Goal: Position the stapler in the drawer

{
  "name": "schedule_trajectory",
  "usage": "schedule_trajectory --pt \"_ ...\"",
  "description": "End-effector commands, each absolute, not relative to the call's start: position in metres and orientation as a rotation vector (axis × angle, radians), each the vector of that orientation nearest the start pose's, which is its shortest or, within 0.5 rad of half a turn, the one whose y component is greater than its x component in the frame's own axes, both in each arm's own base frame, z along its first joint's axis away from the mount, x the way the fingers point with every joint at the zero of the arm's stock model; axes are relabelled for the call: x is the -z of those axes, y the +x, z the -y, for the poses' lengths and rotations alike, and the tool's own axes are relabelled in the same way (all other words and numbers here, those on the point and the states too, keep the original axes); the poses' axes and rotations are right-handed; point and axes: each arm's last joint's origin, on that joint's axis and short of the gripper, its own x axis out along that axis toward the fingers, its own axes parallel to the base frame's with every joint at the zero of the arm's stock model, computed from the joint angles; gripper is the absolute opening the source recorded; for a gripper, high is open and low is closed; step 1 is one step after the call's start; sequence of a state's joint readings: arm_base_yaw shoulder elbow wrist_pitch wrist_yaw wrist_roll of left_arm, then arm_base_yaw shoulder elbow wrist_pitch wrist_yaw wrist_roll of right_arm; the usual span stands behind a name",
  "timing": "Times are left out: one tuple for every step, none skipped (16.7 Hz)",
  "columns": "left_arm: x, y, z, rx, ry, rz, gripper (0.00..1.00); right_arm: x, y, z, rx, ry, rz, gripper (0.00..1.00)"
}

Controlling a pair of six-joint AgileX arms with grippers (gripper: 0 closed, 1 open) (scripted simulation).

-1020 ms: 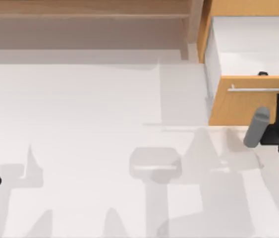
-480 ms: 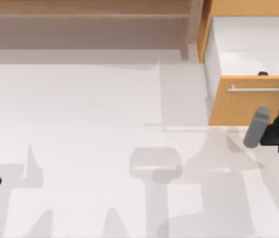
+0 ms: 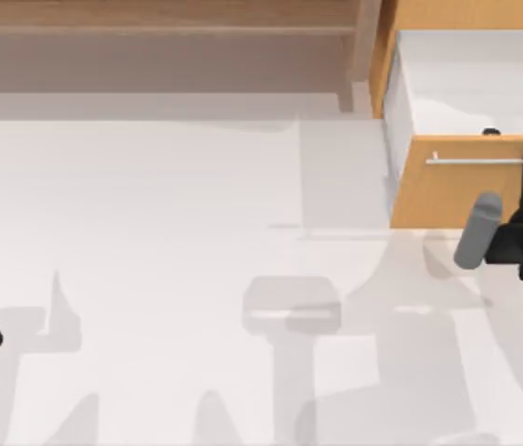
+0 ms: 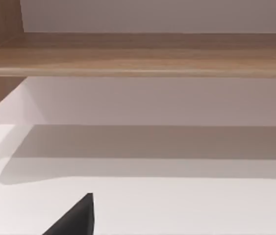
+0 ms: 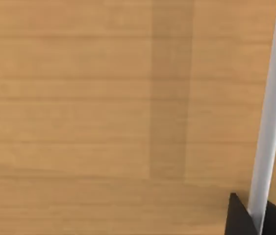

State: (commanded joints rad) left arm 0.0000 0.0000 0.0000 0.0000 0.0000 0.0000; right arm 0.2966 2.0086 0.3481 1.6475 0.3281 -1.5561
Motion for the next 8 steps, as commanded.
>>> schedule_trajectory --pt "-0.16 0.106 0.001 0.0 0.0 0.0 1.0 -0.087 0.27 -0.072 -0.001 -1.574 -0.011 0.0" --pt "-0.16 0.106 0.001 0.0 0.0 0.0 1.0 -0.088 0.28 -0.073 0.0 -1.572 -0.008 0.0" --pt "-0.16 0.106 0.001 0.0 0.0 0.0 1.0 -0.088 0.29 -0.073 0.003 -1.569 -0.005 0.0" --pt "-0.16 0.106 0.001 0.0 0.0 0.0 1.0 -0.089 0.3 -0.073 0.007 -1.567 -0.004 0.0" --pt "-0.16 0.106 0.001 0.0 0.0 0.0 1.0 -0.089 0.308 -0.072 0.007 -1.567 -0.006 0.0" --pt "-0.16 0.106 0.001 0.0 0.0 0.0 1.0 -0.089 0.313 -0.071 0.005 -1.568 -0.009 0.0" --pt "-0.16 0.106 0.001 0.0 0.0 0.0 1.0 -0.088 0.315 -0.071 0.003 -1.569 -0.012 0.0" --pt "-0.16 0.106 0.001 0.0 0.0 0.0 1.0 -0.088 0.315 -0.071 0.002 -1.57 -0.012 0.0"
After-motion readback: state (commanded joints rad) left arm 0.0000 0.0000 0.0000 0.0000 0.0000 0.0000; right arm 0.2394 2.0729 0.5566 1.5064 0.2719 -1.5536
